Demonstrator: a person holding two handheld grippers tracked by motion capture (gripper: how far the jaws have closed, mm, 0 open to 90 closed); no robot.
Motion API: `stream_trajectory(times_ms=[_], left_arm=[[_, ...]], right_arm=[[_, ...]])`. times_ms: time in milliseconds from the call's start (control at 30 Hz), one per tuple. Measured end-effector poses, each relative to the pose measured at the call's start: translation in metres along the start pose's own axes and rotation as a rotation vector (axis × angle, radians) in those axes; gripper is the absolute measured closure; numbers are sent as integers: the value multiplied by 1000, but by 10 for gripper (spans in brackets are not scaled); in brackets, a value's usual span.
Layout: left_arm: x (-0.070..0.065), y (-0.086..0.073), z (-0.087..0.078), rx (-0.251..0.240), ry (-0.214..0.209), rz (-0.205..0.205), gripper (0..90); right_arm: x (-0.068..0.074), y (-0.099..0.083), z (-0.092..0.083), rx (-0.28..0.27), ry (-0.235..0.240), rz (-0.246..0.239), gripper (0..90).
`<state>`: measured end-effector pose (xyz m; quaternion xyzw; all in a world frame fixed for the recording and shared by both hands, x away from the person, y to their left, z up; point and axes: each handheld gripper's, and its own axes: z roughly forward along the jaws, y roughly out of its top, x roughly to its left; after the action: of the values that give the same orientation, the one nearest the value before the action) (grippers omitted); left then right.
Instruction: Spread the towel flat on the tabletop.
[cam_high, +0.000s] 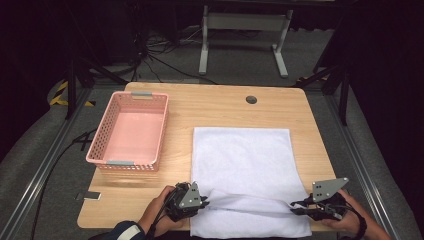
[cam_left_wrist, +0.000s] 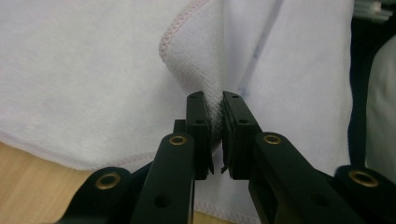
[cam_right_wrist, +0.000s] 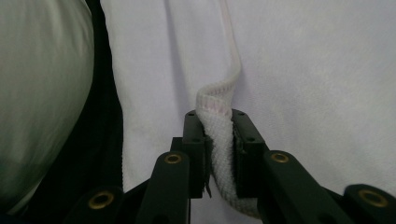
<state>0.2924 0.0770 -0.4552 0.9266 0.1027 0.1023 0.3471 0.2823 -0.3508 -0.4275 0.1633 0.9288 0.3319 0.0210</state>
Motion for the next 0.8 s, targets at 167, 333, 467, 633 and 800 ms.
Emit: stream_trajectory(times_ms=[167, 333, 467, 633, 800], left_arm=[[8, -2, 7, 28, 11, -12, 825], [29, 0, 12, 40, 95, -38, 834], [55, 2, 19, 47, 161, -98, 836], [85, 7, 30, 42, 219, -131, 835], [92, 7, 25, 2, 216, -127, 830]], right_arm=[[-1, -9, 17, 42, -26, 32, 818], [-13, -6, 22, 3, -101, 50, 839], [-35, 4, 31, -32, -191, 75, 840], [-67, 19, 41, -42, -246, 81, 841], [-77, 21, 40, -54, -280, 66, 825]])
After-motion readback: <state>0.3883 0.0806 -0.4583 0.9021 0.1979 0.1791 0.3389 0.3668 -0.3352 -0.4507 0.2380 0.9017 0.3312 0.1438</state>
